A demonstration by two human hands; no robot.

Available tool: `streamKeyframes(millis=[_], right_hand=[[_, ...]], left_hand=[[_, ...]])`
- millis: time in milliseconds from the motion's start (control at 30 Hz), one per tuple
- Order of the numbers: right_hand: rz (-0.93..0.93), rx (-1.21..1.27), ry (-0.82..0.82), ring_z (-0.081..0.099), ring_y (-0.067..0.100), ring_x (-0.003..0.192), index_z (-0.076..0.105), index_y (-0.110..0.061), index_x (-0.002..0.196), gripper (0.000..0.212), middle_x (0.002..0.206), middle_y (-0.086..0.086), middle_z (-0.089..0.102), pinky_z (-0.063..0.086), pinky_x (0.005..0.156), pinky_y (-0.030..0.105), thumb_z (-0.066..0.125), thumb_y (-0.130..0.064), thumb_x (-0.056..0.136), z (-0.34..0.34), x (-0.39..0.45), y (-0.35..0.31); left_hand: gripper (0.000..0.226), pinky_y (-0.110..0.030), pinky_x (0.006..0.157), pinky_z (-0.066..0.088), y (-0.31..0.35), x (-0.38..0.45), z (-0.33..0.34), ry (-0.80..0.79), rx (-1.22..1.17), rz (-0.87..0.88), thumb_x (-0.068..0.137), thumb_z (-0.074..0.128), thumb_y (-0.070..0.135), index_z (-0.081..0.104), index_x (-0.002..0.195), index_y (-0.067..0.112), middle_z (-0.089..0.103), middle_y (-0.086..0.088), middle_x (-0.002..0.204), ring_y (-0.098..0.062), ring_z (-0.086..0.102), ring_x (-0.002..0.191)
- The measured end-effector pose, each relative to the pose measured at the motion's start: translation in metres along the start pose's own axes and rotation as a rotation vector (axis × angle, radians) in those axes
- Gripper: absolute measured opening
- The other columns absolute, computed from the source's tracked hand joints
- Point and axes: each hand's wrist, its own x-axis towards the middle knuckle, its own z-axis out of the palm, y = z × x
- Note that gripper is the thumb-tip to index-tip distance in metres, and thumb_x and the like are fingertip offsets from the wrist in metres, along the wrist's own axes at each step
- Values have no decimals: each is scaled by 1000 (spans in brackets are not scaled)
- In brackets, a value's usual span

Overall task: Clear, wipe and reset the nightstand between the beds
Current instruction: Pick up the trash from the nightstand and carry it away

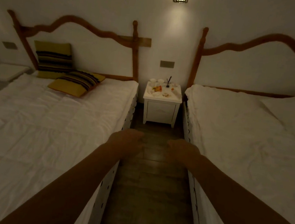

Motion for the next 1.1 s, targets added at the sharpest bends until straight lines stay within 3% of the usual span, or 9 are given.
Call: streamKeyframes(millis=[67, 167, 333, 633, 800, 933, 1100], right_hand=[[-22, -28, 21, 52, 25, 117, 43, -21, 137, 56, 135, 6, 51, 44, 94, 39, 46, -54, 92, -22, 34, 13], [-42, -19, 7, 54, 25, 110, 44, -21, 133, 53, 132, 6, 53, 46, 91, 40, 44, -53, 91, -48, 79, 26], [-43, 1, 18, 55, 24, 106, 46, -22, 129, 51, 127, 6, 53, 47, 86, 37, 46, -53, 89, -77, 157, 45], [49, -16, -40, 47, 25, 124, 33, -23, 142, 60, 143, 5, 43, 44, 98, 41, 50, -50, 91, -121, 322, 60], [111, 35, -92, 35, 25, 137, 19, -22, 151, 68, 154, 5, 30, 32, 108, 40, 50, -45, 95, -154, 396, 75], [144, 74, -112, 34, 25, 137, 19, -21, 151, 69, 154, 5, 29, 32, 109, 39, 52, -44, 95, -182, 454, 91], [152, 116, -106, 34, 25, 138, 19, -22, 151, 71, 155, 6, 29, 35, 109, 40, 51, -49, 93, -197, 534, 127]], left_hand=[[51, -37, 103, 36, 0, 36, -8, 23, -19, -9, 95, 52, 41, 40, 142, 25, 42, -3, 147, -22, 42, 131], [44, -29, 88, 35, -6, 85, -16, 21, -42, -17, 94, 53, 41, 47, 134, 25, 49, -3, 137, -21, 49, 121], [57, -40, 106, 35, -25, 175, -27, 1, -31, -17, 95, 50, 45, 32, 146, 27, 36, -3, 151, -22, 38, 134], [65, -39, 102, 37, -78, 367, -60, 12, -34, 44, 91, 51, 54, 31, 146, 28, 34, -4, 151, -24, 39, 134], [70, -42, 101, 40, -109, 467, -88, -25, -9, 65, 86, 52, 61, 29, 145, 31, 29, -2, 153, -25, 37, 134], [76, -49, 106, 35, -126, 539, -103, -26, -13, 56, 85, 51, 63, 21, 148, 33, 17, -4, 159, -29, 28, 140], [81, -48, 104, 37, -143, 626, -107, -49, -8, 59, 82, 49, 69, 17, 149, 35, 16, -3, 159, -30, 28, 140]])
